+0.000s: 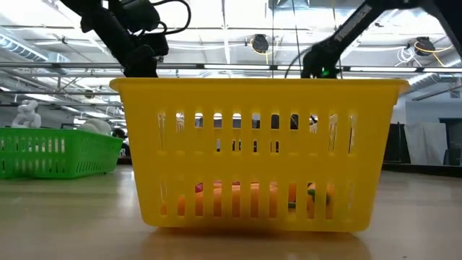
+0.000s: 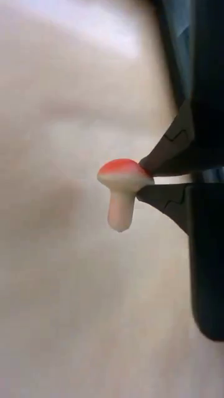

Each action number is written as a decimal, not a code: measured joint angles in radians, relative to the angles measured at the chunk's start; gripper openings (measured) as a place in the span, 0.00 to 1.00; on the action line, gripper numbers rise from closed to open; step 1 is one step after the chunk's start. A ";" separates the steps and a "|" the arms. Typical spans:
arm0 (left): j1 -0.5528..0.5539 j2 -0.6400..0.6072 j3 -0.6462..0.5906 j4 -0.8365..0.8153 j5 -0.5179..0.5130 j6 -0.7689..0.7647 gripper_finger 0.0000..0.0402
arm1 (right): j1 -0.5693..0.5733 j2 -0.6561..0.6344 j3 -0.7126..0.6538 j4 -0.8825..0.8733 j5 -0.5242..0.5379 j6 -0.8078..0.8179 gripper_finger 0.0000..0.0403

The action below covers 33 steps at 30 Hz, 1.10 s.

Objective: Sort produce into baskets
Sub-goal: Put the red mushroom into the blue basket

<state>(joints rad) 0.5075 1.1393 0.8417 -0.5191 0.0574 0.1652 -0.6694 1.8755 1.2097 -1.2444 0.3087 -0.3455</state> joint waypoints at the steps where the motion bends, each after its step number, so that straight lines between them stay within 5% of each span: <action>1: 0.000 0.000 0.000 -0.003 0.000 0.002 0.66 | 0.014 -0.018 0.005 0.007 -0.059 0.001 0.01; 8: -0.002 0.000 0.000 -0.014 0.000 0.005 0.66 | 0.172 -0.166 0.009 0.133 -0.420 0.042 0.00; 12: -0.002 0.000 0.000 -0.014 0.000 0.005 0.66 | 0.323 -0.213 0.009 0.327 -0.497 0.123 0.00; 19: -0.002 0.000 0.000 -0.023 0.039 0.005 0.66 | 0.640 -0.186 0.009 0.794 -0.488 0.144 0.00; 23: -0.005 0.000 0.000 -0.022 0.069 -0.012 0.66 | 0.776 -0.120 0.009 1.144 -0.379 0.162 0.00; 33: -0.006 -0.060 0.000 -0.058 0.082 -0.079 0.66 | 0.941 0.150 0.053 1.931 -0.283 0.124 0.00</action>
<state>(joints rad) 0.5014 1.0793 0.8417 -0.5775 0.1392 0.0858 0.2718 2.0260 1.2622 0.6864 0.0254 -0.2214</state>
